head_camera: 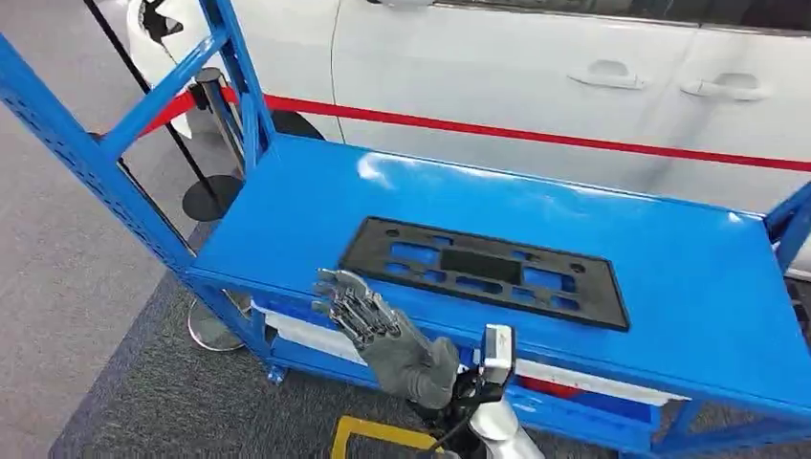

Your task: Take the parts from the cabinet and place them on the table.

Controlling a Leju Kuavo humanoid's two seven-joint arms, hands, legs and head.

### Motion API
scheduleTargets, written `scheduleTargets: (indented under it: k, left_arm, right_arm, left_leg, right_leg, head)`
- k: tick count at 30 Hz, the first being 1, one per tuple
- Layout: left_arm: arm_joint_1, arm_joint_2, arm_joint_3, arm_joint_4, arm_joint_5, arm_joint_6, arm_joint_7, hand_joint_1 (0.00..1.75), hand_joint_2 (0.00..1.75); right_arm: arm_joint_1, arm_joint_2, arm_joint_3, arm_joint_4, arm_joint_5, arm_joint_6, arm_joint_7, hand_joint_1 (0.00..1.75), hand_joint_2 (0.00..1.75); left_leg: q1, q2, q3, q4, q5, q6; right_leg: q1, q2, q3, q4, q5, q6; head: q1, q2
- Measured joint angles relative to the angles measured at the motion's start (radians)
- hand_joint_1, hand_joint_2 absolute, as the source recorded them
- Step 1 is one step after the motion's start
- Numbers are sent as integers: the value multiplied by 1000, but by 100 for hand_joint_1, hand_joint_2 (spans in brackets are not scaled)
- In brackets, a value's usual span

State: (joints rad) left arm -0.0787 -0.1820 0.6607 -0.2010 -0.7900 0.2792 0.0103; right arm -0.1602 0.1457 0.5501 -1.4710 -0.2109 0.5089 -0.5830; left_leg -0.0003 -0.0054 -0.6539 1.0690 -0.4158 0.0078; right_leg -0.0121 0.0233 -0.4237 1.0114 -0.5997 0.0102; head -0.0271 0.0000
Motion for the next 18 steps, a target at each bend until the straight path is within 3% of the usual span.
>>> scheduleTargets:
  k: [2,3,4,6,7,8,9,11,12,13,14,16,17,18]
  left_arm:
    - [-2,1,1,0,0,0,2,0,0]
    - [-1,1,1,0,-1,0,2,0,0]
    - [-2,1,1,0,-2,0,2,0,0]
    - [-3,1,2,0,-2,-1,2,0,0]
    - [-2,1,3,0,-1,-1,2,0,0]
    - [-1,1,4,0,-1,-1,2,0,0]
    - [-1,1,6,0,0,-1,2,0,0]
    - [-1,1,7,0,0,2,1,0,0]
    - [1,-2,8,1,0,3,2,0,0]
    - [-1,-6,8,2,0,5,1,0,0]
    - [-1,-6,8,2,0,8,-2,0,0]
    - [-1,-5,10,2,0,8,-7,0,0]
    - [-2,-5,11,2,2,8,-11,0,0]
    - [0,-4,13,2,6,9,-15,0,0]
  right_arm:
    - [-5,7,0,0,-23,-1,19,0,0]
    - [-7,8,0,0,-27,-3,25,0,0]
    - [-9,8,0,0,-31,-3,27,0,0]
    - [-8,7,0,2,-34,-3,29,0,0]
    - [-8,7,0,5,-41,-8,36,0,0]
    - [-7,7,0,7,-50,-16,48,0,0]
    - [-7,7,0,10,-59,-23,58,0,175]
    - [-9,7,-1,15,-83,-45,87,0,175]
    - [-9,7,-1,17,-94,-53,102,0,175]
    - [-9,8,-1,20,-106,-62,118,0,175]
    - [-9,8,-1,23,-120,-71,138,0,0]
    - [-5,8,-1,30,-157,-71,159,0,0]
    - [-1,8,-1,33,-184,-68,165,0,0]
    - [6,8,-1,37,-215,-66,169,0,0]
  left_leg:
    - [8,0,11,-18,-4,11]
    - [7,0,20,-27,-7,17]
    - [7,0,28,-32,-11,23]
    - [6,1,38,-35,-21,29]
    - [5,0,48,-35,-28,30]
    - [5,0,58,-35,-35,31]
    - [4,-2,69,-35,-42,31]
    - [0,-4,94,-35,-55,30]
    - [2,-4,93,-37,-60,29]
    - [-7,-4,97,-33,-66,20]
    - [1,-4,95,-38,-64,15]
    - [2,-1,97,-45,-61,5]
    - [-6,0,103,-47,-63,-1]
    - [-2,1,100,-35,-72,-4]
  right_leg:
    - [-3,-4,9,-9,-13,12]
    - [-3,-12,-2,20,-21,16]
    - [-3,-16,-41,84,-47,20]
    - [-3,-16,-151,248,-98,26]
    - [-2,-16,-196,303,-97,26]
    - [-2,-16,-220,312,-68,26]
    - [-2,-16,-222,277,-18,23]
    - [3,-16,-180,115,106,9]
    - [9,-20,-164,48,135,-4]
    - [15,-24,-156,27,126,-14]
    - [17,-23,-159,28,127,-15]
    - [20,-18,-161,22,131,-22]
    - [7,-17,-153,5,138,-28]
    - [3,-20,-143,-6,143,-28]
  head:
    - [-1,0]
    - [1,0]
    - [2,0]
    - [2,0]
    - [1,0]
    - [3,0]
    - [3,0]
    - [3,0]
    - [4,0]
    - [-1,0]
    - [1,0]
    - [1,0]
    - [0,0]
    - [2,0]
